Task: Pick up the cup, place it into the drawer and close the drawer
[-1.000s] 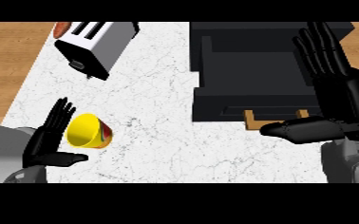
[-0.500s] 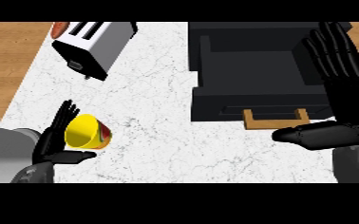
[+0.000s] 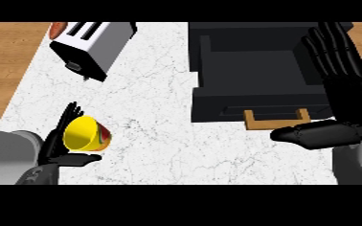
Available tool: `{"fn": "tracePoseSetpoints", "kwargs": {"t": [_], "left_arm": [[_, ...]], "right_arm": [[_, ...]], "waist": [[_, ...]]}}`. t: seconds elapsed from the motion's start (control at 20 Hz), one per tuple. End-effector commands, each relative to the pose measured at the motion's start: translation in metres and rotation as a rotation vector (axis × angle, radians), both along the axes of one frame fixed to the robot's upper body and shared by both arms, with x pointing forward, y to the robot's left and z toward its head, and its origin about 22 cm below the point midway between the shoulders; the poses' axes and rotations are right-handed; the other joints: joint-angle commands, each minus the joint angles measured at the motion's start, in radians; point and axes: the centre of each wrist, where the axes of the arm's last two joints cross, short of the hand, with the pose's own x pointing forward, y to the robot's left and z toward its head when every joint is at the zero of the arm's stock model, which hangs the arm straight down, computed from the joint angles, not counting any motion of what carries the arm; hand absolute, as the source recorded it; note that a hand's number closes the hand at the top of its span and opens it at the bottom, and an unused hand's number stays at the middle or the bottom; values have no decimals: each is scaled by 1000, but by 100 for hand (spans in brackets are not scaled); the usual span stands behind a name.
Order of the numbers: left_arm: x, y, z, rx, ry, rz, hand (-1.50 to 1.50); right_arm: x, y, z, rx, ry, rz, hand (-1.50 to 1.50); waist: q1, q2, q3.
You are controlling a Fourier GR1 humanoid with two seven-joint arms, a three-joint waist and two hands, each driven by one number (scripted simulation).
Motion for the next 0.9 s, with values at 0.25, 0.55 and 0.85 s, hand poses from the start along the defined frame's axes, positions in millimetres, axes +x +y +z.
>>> {"fn": "tracePoseSetpoints", "kwargs": {"t": [0.25, 0.55, 0.85], "left_arm": [[7, -23, -7, -107, -96, -87, -150], [15, -44, -9, -274, -117, -199, 150], [28, -46, 1, 13, -325, -3, 150]], "right_arm": [[6, 0, -3, -10, -4, 4, -150], [4, -15, -6, -10, 9, 1, -150], [7, 5, -1, -18, 0, -14, -150]], "waist": [[-2, 2, -1], [-1, 1, 0], [0, 3, -1]]}}
